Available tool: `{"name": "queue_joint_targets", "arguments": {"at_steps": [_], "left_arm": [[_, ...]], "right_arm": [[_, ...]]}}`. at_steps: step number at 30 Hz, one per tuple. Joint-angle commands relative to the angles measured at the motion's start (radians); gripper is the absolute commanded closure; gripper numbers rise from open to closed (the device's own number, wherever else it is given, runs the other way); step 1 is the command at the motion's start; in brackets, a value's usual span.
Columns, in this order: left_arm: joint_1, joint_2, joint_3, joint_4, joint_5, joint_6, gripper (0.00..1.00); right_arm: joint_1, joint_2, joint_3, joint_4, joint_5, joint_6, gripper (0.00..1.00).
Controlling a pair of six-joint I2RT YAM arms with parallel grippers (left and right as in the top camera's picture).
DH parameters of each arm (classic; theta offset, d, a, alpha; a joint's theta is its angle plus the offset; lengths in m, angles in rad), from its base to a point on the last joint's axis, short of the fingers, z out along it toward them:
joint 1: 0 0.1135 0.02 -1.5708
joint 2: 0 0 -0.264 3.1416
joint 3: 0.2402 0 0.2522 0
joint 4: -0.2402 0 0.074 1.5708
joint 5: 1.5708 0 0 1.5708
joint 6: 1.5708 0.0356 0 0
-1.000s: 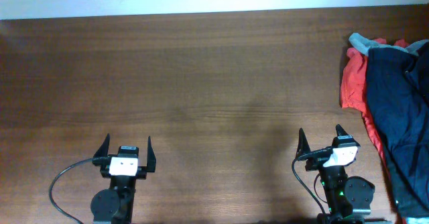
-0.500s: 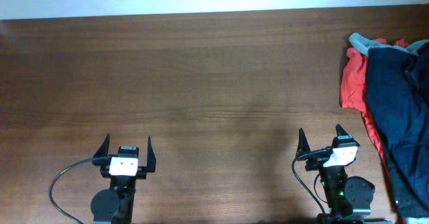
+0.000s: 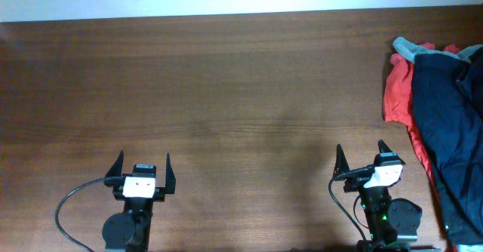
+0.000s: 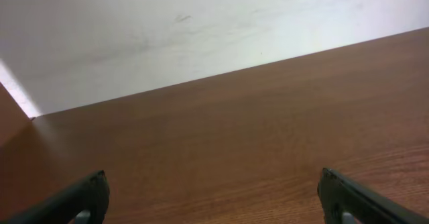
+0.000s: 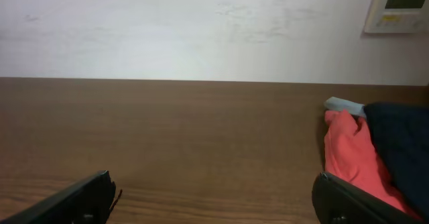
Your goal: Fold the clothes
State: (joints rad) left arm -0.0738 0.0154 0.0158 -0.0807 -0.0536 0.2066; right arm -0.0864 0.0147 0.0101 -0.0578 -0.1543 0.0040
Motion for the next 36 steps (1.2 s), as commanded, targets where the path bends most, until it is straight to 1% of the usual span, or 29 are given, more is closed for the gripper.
{"name": "queue_joint_targets", "arguments": {"at_steps": [1,17,19,23,32,36], "left_arm": [[-0.005,-0.004,-0.006,0.000,0.005,0.016,0.01],[-0.005,-0.004,-0.006,0.000,0.005,0.016,0.01],[-0.005,-0.004,-0.006,0.000,0.005,0.016,0.01],[-0.005,-0.004,-0.006,0.000,0.005,0.016,0.01],[-0.005,-0.004,-0.006,0.000,0.005,0.016,0.01],[-0.005,-0.004,-0.006,0.000,0.005,0.016,0.01]], "right_arm": [[-0.006,-0.006,-0.005,-0.006,0.006,0.011,0.01],[-0.006,-0.006,-0.005,-0.006,0.006,0.011,0.01],[-0.006,-0.006,-0.005,-0.006,0.021,0.011,0.01],[-0.006,-0.006,-0.005,-0.006,0.127,0.011,0.01],[-0.006,-0.006,-0.005,-0.010,0.120,0.012,0.01],[-0.006,-0.006,-0.005,-0.013,0.061,0.012,0.02]]}}
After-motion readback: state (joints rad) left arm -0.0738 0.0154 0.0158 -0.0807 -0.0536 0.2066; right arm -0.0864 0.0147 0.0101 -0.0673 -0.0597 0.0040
